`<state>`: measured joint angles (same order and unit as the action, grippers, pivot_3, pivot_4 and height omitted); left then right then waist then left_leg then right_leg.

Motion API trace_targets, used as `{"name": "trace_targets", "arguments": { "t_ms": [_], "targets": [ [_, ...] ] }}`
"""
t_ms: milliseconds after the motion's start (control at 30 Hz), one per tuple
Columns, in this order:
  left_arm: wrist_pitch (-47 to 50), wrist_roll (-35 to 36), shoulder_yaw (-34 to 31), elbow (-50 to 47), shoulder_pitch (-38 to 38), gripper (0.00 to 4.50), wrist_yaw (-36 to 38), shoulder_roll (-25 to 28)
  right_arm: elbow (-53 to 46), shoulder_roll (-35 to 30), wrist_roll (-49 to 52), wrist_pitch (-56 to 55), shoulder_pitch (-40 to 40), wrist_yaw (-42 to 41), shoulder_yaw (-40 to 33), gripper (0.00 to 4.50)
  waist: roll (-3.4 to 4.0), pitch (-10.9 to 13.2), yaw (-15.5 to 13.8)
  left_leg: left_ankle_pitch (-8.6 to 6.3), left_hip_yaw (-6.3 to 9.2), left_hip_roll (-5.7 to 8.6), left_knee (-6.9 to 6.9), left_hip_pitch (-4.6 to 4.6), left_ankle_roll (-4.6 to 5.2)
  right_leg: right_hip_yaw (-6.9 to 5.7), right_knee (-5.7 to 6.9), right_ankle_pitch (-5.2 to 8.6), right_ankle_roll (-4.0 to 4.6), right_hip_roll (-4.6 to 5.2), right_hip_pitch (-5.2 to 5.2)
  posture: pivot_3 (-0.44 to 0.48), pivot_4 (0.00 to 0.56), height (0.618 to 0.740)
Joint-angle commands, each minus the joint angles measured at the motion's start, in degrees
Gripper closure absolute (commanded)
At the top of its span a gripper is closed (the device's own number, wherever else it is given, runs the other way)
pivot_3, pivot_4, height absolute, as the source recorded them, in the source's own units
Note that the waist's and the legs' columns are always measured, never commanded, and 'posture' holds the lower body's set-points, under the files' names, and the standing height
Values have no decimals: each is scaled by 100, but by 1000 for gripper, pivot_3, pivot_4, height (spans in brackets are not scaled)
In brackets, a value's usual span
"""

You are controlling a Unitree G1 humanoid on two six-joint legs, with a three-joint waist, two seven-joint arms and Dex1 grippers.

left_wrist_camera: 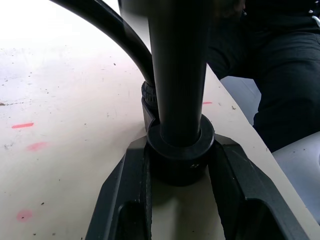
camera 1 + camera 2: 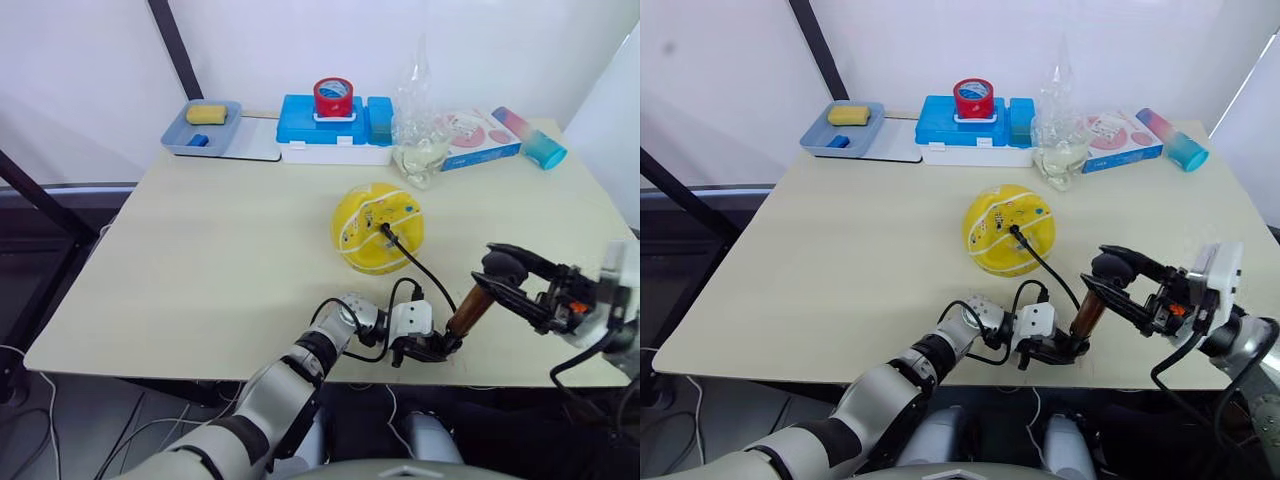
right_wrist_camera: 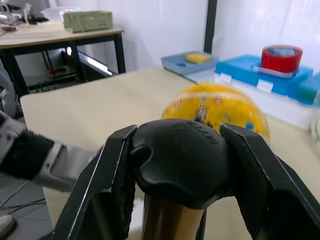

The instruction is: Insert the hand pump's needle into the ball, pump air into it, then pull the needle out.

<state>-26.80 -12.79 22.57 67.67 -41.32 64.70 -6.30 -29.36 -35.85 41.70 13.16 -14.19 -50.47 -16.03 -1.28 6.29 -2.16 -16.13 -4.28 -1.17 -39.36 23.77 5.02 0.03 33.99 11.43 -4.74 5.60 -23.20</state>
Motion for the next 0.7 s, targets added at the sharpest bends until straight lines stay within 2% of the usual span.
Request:
{"name": "trace_targets", "arguments": {
  "t_ms": [33, 200, 333, 567, 700],
  "targets": [
    [93, -194, 149, 183, 79, 3402, 30, 12, 557, 205, -531, -294, -163, -167, 407, 2430, -3, -4, 2, 0, -1, -1, 0, 0, 0, 1, 1, 0, 0, -1, 0, 0, 150, 737],
    [94, -191, 145, 191, 76, 3402, 29, 16, 900, 424, -852, -755, -233, -242, 504, 2430, -11, -13, 1, 0, -23, -5, 0, -1, -1, 22, 12, 0, 0, -3, -16, 0, 150, 737],
    [81, -196, 152, 196, 89, 3402, 41, 40, 551, 276, -754, -877, -308, -342, 302, 2430, -17, -15, 0, -1, -54, -5, -1, -3, 1, 55, 22, -1, 0, -2, -30, 0, 150, 737],
    [-57, -267, 210, 192, 85, 3402, -31, 80, -404, -129, -58, -545, -282, -154, -445, 2430, -12, -12, -7, -7, -110, -3, -2, -3, 11, 82, 56, 0, 0, 12, -69, 0, 150, 737],
    [-177, -311, 211, 214, 56, 3402, -186, 72, -966, -403, 555, -263, -298, 28, -1106, 2431, -17, -8, -9, -13, -129, -1, -4, -4, 20, 94, 56, 0, 0, 18, -73, 0, 150, 737]
  ]
}}
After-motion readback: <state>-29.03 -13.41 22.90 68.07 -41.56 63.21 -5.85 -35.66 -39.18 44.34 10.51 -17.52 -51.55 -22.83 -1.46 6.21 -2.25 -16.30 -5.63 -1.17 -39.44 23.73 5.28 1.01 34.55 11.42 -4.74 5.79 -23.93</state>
